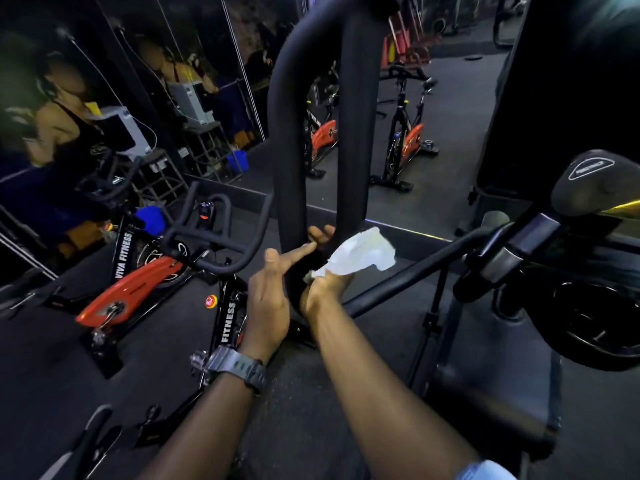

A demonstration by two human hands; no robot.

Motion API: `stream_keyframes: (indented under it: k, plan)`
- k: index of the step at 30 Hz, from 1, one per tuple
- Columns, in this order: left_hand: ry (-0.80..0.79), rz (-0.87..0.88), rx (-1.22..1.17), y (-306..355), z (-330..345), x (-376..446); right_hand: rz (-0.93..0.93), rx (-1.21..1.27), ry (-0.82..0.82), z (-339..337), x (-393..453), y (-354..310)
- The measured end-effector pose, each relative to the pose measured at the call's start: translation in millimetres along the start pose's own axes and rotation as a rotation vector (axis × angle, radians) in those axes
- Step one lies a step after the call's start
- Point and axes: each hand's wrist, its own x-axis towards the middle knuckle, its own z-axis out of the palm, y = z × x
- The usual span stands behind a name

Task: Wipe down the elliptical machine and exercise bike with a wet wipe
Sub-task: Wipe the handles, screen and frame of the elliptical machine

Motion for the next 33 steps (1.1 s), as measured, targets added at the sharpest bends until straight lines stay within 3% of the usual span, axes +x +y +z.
stream_keyframes:
  k: [4,6,9,12,14,16,19,24,27,30,33]
  plan:
    - [0.141,-0.06,-0.055,3,4,2,0.231,-0.128,0.055,-13,23,24]
    - [0.171,-0.06,-0.054,5,6,4,0.283,-0.337,-0.004,-18,36,30]
    - [0.213,-0.065,-0.063,5,8,7,0.21,-0.645,-0.171,-19,45,25]
    - [0.261,-0.054,-0.045,1,8,8,-0.059,-0.96,-0.042,-23,42,8]
    - [0.279,-0.05,-0.007,-3,9,8,-0.199,-0.922,-0.085,-27,33,1]
    - [0.282,-0.048,0.008,-8,9,6,-0.277,-0.791,-0.229,-32,20,0]
    - [0.287,-0.04,0.003,-12,11,4,-0.197,-0.509,-0.365,-42,7,12]
    - [0.301,-0.059,-0.006,-14,13,6,-0.443,-1.061,-0.507,-91,18,39]
    - [0.305,-0.088,-0.045,-14,10,11,-0.46,-1.336,-0.539,-100,28,35]
    - [0.295,-0.126,-0.098,-9,9,16,-0.35,-1.247,-0.423,-59,29,19]
    - [0.283,-0.159,-0.146,-9,6,15,-0.446,-1.216,-0.42,-63,20,22]
